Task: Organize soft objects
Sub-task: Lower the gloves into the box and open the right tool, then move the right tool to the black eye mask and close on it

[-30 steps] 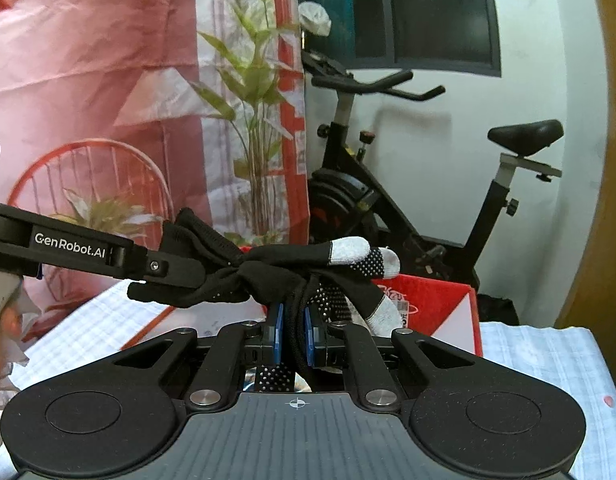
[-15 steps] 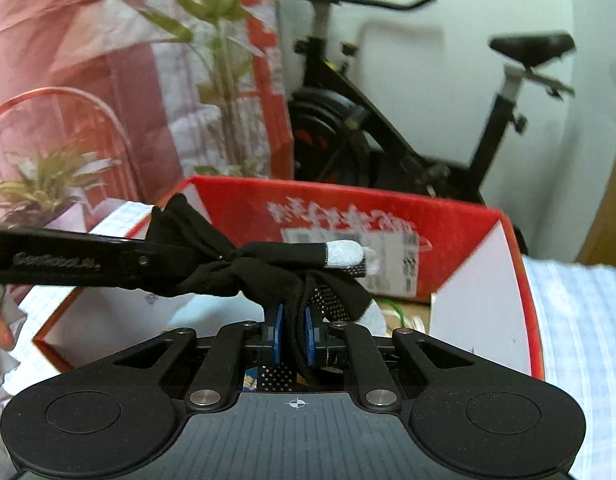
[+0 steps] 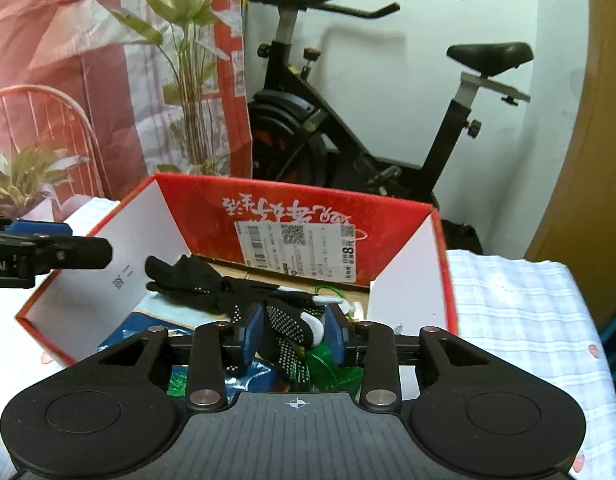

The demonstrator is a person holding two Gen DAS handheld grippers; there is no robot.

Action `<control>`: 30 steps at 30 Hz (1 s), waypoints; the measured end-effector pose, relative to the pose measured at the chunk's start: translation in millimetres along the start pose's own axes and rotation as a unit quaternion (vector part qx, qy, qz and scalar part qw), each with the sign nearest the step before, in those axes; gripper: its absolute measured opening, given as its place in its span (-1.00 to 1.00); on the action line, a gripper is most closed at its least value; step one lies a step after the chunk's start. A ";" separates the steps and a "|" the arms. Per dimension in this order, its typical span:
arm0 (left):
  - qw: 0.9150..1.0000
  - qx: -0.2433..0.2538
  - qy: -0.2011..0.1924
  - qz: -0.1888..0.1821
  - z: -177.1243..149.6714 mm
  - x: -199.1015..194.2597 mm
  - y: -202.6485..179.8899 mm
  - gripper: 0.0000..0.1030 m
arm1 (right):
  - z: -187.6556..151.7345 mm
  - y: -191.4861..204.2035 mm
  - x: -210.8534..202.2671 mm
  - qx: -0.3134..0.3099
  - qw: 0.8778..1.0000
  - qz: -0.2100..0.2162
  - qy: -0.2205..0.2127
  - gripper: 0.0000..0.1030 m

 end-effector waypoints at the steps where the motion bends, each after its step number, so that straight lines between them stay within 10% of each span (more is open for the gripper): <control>1: 1.000 0.000 -0.003 0.002 -1.1 -7.3 -0.4 0.36 | -0.8 0.0 -6.2 0.002 1.000 0.001 -0.004 -0.34; 10: 1.000 0.004 -0.009 0.017 -24.3 -53.6 -7.6 0.38 | -14.8 13.6 -62.5 -0.005 0.999 0.024 -0.041 0.17; 16: 1.000 0.000 -0.019 0.025 -42.6 -78.8 -9.9 0.93 | -23.9 22.5 -93.0 -0.006 0.997 0.033 -0.063 0.96; 30: 0.999 -0.003 -0.014 0.031 -83.7 -98.1 -13.7 1.00 | -62.1 14.8 -119.3 0.004 0.997 0.011 -0.081 0.99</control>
Point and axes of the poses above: each gripper's, at about its wrist camera, not at the fingertips, and x roughly the way its jaws point, y to its left, z to its top, the point moved 8 cm from there along x, roughly the way its jaws point, and after that the axes turned 1 degree about -z, right-handed, at the moved point
